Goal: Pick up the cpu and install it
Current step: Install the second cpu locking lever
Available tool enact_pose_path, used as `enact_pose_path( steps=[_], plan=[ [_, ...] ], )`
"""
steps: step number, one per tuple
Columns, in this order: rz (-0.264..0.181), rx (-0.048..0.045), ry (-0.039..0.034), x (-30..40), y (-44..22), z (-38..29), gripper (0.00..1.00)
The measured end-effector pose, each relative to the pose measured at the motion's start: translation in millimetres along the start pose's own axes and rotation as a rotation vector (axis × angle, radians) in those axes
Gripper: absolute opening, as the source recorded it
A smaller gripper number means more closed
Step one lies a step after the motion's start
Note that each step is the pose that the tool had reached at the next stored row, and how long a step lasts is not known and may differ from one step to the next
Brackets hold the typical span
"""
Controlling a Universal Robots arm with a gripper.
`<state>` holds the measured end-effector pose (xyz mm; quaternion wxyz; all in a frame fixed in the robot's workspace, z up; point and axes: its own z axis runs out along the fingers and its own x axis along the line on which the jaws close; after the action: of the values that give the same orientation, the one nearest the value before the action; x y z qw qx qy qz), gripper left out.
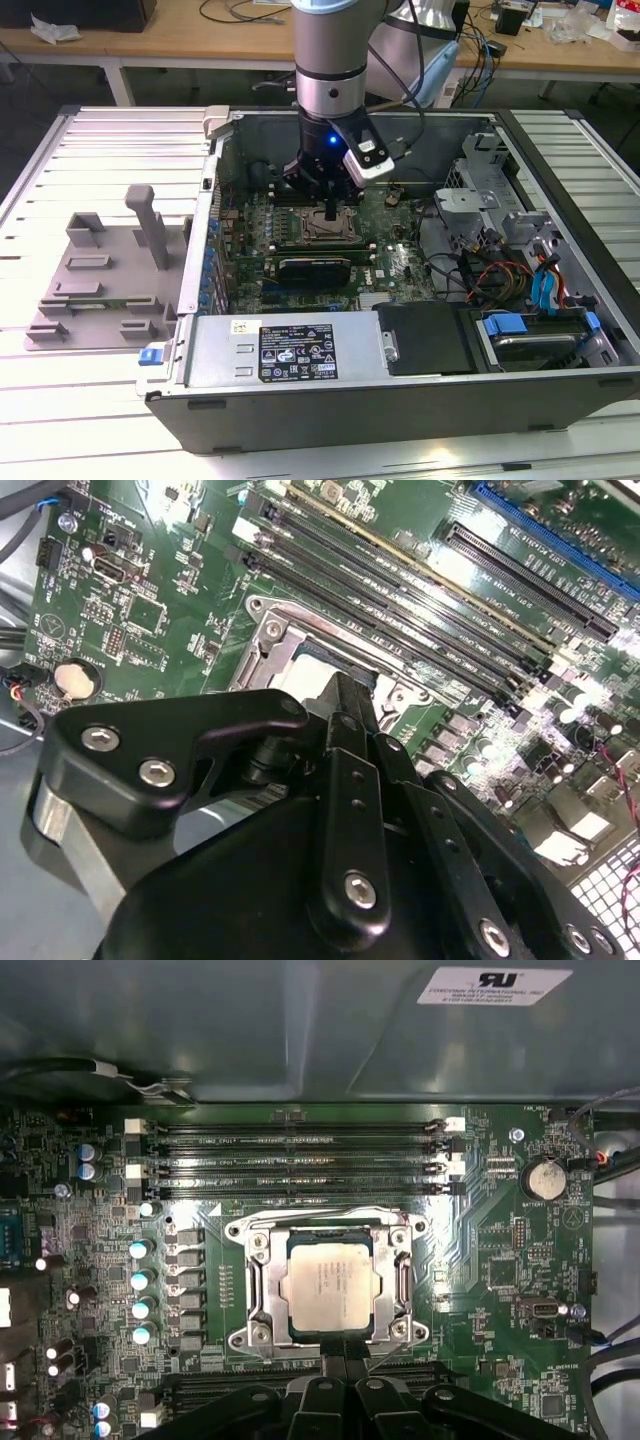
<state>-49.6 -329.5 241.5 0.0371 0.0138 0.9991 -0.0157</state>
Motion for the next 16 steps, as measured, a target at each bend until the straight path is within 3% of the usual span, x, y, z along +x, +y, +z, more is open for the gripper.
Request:
enact_pose_path(
  steps=[10,14,16],
  plan=[
    [0.000,0.0000,-0.0001,-0.5,-17.0,0.6,0.11],
    [0.000,0.0000,0.0000,-0.5,-18.0,0.6,0.11],
    [0.000,0.0003,0.0056,-0.5,-18.2,0.5,0.11]
  ],
)
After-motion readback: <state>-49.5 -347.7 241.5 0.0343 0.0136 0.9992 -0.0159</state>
